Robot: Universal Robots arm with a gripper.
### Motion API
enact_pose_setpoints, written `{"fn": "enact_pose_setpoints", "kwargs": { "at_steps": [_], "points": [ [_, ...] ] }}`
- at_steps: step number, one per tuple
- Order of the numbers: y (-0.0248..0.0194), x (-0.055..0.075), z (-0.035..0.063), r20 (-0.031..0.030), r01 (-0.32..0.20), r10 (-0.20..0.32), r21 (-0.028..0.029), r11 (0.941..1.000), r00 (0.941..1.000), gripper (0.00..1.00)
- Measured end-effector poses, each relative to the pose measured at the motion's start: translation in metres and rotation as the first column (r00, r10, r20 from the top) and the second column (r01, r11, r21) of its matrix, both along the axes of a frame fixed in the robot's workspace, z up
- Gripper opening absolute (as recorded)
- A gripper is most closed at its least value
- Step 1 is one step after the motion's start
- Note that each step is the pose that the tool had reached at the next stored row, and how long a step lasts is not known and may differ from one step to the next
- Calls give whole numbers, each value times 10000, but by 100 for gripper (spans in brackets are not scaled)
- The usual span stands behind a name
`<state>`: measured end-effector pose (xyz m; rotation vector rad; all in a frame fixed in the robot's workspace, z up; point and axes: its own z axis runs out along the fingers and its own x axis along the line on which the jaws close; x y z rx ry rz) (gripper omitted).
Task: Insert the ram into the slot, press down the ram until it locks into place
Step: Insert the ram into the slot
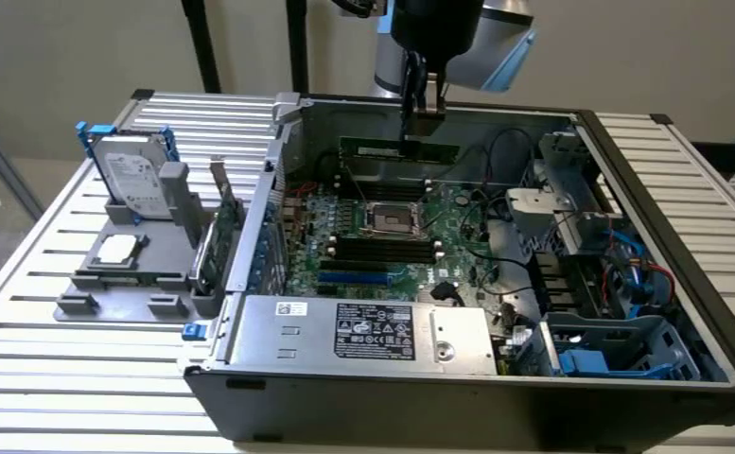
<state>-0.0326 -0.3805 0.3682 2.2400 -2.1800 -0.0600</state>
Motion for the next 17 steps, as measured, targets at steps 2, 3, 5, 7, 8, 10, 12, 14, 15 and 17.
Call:
{"fn": "enact_pose_setpoints", "kwargs": {
  "at_steps": [2,3,5,7,8,10,12,14,15,17],
  "points": [
    [0,0,0,0,0,0,1,10000,10000,14],
    [0,0,0,0,0,0,1,10000,10000,14],
    [0,0,0,0,0,0,0,10000,10000,14],
    [0,0,-1,-1,0,0,-1,10000,10000,14],
    [0,0,-7,0,0,0,-1,10000,10000,14],
    [0,-2,-36,17,0,0,-6,10000,10000,14],
    [0,-5,-72,37,-1,1,-7,10000,10000,14],
    [0,-7,-109,51,-1,1,-9,10000,10000,14],
    [0,-8,-128,54,0,0,-17,10000,10000,14],
    [0,-8,-164,55,0,0,-35,10000,10000,14]
  ]
}}
